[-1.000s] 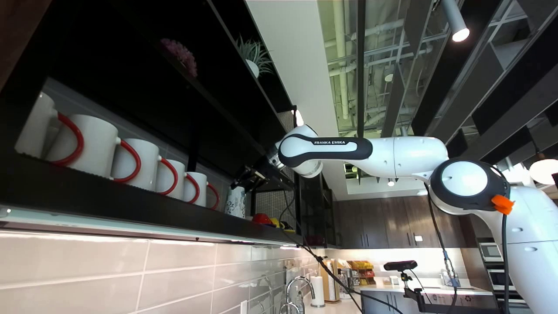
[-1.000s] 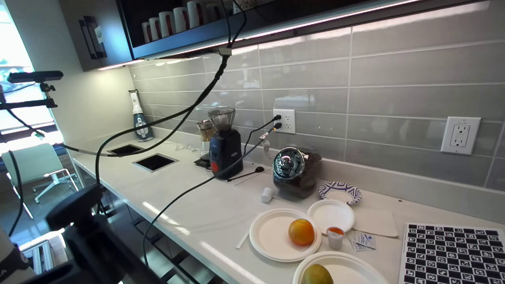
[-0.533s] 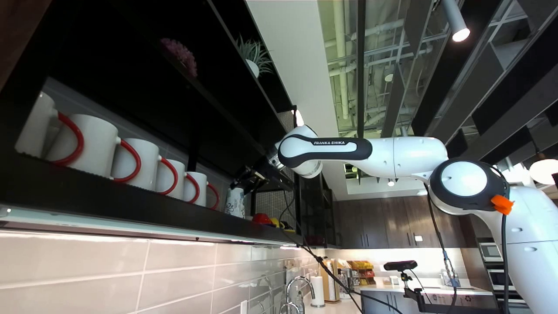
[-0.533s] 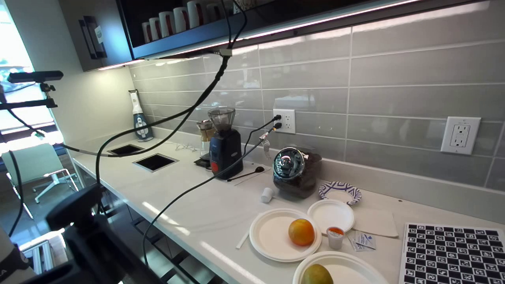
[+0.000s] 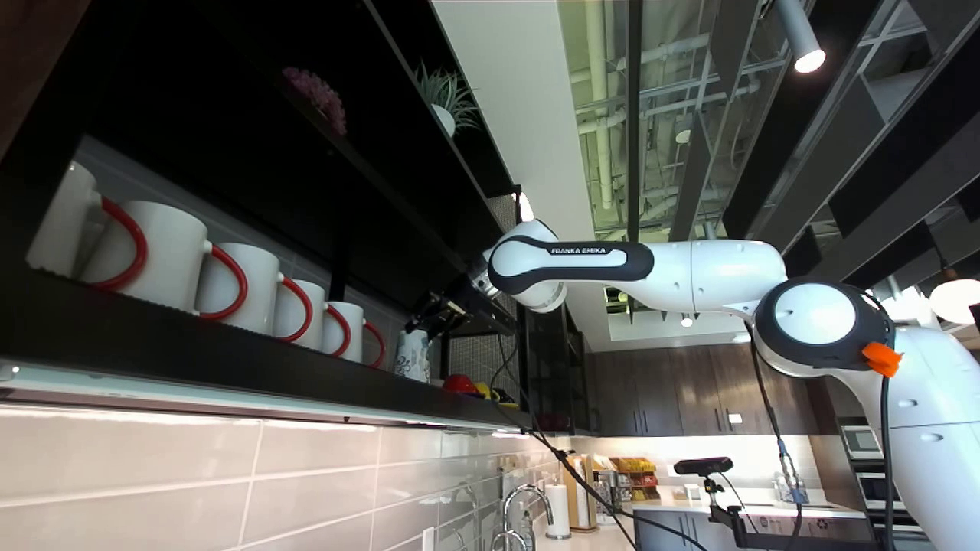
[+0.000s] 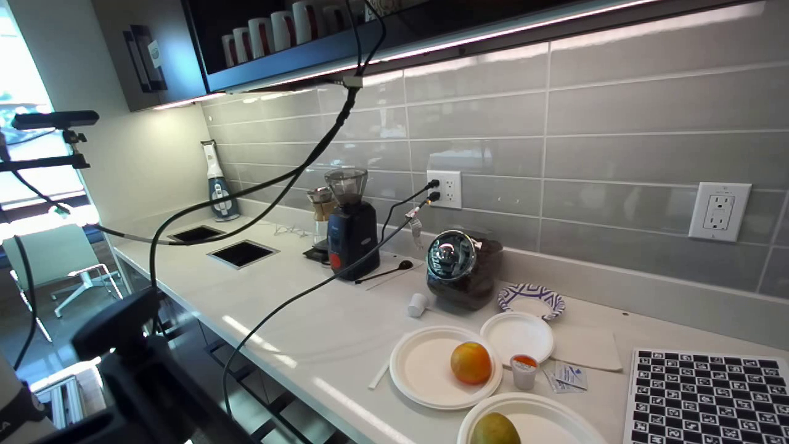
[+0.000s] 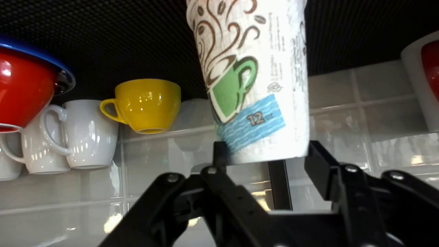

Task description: Take the cup off the other cup

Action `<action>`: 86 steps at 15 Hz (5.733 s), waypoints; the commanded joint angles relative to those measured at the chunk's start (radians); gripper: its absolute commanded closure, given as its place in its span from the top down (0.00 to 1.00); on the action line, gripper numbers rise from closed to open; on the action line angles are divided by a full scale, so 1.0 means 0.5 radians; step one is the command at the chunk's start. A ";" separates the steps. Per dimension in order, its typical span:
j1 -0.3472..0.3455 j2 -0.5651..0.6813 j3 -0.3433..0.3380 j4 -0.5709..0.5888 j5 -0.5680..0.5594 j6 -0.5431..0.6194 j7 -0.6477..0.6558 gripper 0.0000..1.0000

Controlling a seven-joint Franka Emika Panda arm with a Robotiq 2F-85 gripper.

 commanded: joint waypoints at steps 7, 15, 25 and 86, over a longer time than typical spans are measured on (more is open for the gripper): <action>0.006 0.035 0.001 0.111 -0.027 0.018 0.034 0.47; 0.014 0.040 0.000 0.130 -0.034 0.021 0.035 0.48; 0.013 0.046 -0.002 0.119 -0.025 0.020 0.030 0.56; -0.078 -0.078 -0.130 0.175 0.001 0.283 0.140 0.32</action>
